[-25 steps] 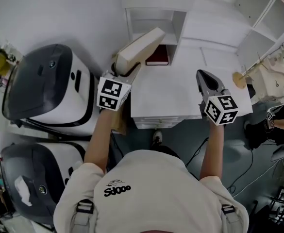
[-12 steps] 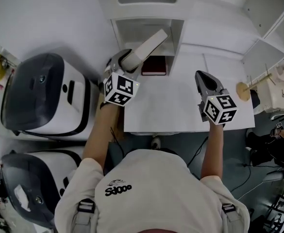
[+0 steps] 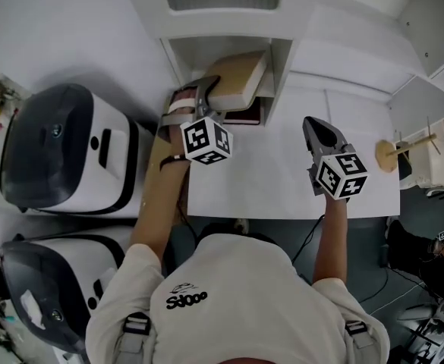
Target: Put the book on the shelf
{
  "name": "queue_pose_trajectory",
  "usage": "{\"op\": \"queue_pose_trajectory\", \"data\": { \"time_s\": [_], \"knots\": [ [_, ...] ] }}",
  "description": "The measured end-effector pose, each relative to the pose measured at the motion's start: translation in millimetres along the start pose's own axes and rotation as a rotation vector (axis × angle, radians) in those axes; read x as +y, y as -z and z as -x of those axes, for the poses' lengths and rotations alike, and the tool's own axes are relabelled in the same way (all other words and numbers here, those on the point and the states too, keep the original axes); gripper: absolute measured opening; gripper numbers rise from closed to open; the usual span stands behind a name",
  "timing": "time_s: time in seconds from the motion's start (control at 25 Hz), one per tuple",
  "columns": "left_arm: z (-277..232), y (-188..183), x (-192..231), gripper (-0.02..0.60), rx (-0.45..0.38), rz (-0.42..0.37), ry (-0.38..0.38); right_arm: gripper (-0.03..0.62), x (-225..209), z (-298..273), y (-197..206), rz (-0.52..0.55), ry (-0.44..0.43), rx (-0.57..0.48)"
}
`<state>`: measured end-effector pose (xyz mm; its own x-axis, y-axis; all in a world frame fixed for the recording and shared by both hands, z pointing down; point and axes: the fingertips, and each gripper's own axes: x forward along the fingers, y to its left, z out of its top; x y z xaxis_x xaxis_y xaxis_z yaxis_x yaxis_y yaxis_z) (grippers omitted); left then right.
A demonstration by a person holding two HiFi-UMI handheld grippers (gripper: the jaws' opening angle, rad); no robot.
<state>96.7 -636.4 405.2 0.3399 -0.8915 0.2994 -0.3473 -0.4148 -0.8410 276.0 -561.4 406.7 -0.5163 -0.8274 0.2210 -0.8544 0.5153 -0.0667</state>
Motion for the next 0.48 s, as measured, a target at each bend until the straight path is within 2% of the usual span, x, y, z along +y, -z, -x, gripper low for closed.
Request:
{"op": "queue_pose_trajectory", "data": {
  "time_s": [0.24,0.32,0.48],
  "knots": [
    [-48,-3,-40,0.333,0.128,-0.179,0.087,0.002,-16,-9,22,-0.043,0.000,0.046],
    [-62,-3,-50,0.358,0.155,-0.200,0.118,0.002,-21,-10,26,-0.058,0.001,0.054],
    [-91,-6,-68,0.427,0.161,-0.183,0.194,0.002,-27,-11,33,-0.078,-0.004,0.070]
  ]
}}
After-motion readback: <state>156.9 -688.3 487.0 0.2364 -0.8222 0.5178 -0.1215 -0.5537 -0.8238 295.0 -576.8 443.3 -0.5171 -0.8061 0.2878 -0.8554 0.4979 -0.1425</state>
